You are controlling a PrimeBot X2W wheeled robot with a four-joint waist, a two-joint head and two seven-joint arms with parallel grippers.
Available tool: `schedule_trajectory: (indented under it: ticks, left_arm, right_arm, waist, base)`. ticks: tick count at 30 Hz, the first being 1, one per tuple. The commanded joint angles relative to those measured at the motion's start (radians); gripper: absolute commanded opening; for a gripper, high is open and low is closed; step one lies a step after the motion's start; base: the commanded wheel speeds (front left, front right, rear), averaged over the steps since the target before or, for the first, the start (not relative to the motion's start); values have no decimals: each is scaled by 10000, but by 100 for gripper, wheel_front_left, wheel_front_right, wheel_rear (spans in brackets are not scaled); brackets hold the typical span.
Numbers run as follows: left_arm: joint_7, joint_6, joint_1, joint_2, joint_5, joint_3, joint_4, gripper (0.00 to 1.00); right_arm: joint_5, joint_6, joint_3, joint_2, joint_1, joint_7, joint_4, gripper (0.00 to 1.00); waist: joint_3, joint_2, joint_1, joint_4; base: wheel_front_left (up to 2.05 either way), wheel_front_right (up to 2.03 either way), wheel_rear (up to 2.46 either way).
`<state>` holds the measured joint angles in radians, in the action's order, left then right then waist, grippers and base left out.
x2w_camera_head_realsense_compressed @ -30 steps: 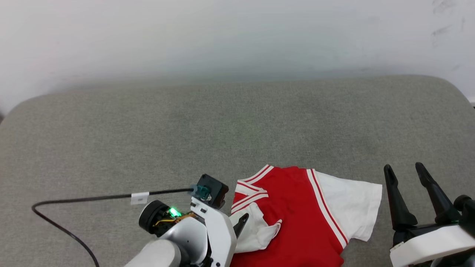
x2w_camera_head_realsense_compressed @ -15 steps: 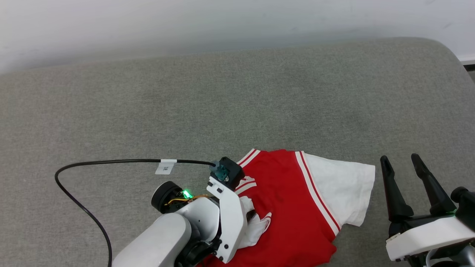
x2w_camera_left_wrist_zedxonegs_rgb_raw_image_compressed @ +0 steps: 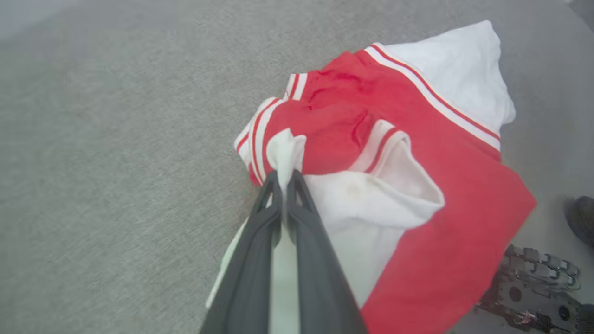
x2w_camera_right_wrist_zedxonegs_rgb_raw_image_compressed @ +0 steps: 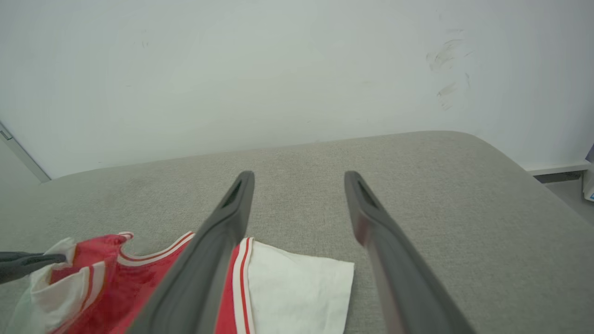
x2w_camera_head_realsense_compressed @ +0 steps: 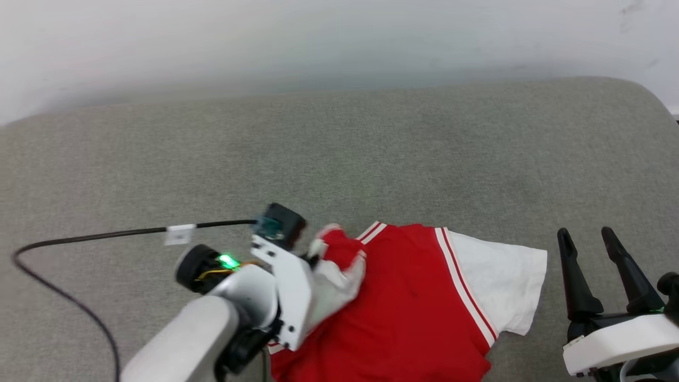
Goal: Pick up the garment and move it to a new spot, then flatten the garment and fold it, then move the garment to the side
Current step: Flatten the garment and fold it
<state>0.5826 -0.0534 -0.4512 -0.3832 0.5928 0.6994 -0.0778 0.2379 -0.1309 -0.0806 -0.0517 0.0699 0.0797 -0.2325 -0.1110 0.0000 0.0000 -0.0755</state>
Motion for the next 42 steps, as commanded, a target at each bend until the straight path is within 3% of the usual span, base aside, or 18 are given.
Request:
schedule_trajectory:
  ticks: [1,7,11,14,16,17,18,19,29,37,42]
  left_arm:
    - [-103,-210,255,-206,-23,-176,165,0]
    - [-428,-1558,1652,-1052,418,-1395,958,0]
    - [-728,-2499,2895,-1301,993,-2322,822,0]
    - [-960,-2905,3667,-1240,1454,-2834,483,0]
    - [-1033,-2929,3940,-1140,1700,-2972,242,0]
    - [-1081,-2900,3995,-1086,1743,-2983,131,29]
    - [-1172,-2896,4021,-1055,1740,-2986,36,92]
    - [-1292,-2911,4032,-966,1754,-3015,-49,100]
    - [-3989,-3128,3757,-645,824,-3493,-156,100]
    - [-6154,-2762,3599,-378,-81,-3213,540,100]
    - [-7031,-2828,3709,-143,-462,-3060,1026,100]
  right_arm:
    - [-31,3,-33,25,95,28,-56,100]
    - [-41,3,-161,25,231,159,-185,100]
    - [-40,3,-145,22,195,199,-247,100]
    - [-61,3,-146,22,140,220,-263,100]
    - [-88,3,-154,22,108,240,-270,100]
    - [-101,3,-161,22,82,238,-271,100]
    - [-117,3,-154,22,62,239,-269,100]
    - [-139,3,-160,22,41,241,-275,100]
    - [-215,3,-208,24,261,385,-251,100]
    - [-175,3,-270,24,519,813,-102,100]
    - [-236,3,-336,22,519,1009,-18,100]
  waist:
    - [107,0,0,151]
    - [174,0,0,462]
    - [105,0,0,541]
    - [27,0,0,563]
    - [-20,0,0,564]
    - [-31,0,0,567]
    - [-31,0,0,562]
    - [-20,0,0,558]
    - [673,0,0,580]
    - [1217,0,0,603]
    - [1319,0,0,648]
  base:
    - [0,0,0]
    - [0,0,0]
    - [0,0,0]
    - [0,0,0]
    - [0,0,0]
    - [0,0,0]
    - [0,0,0]
    - [0,0,0]
    - [0,0,0]
    - [0,0,0]
    - [0,0,0]
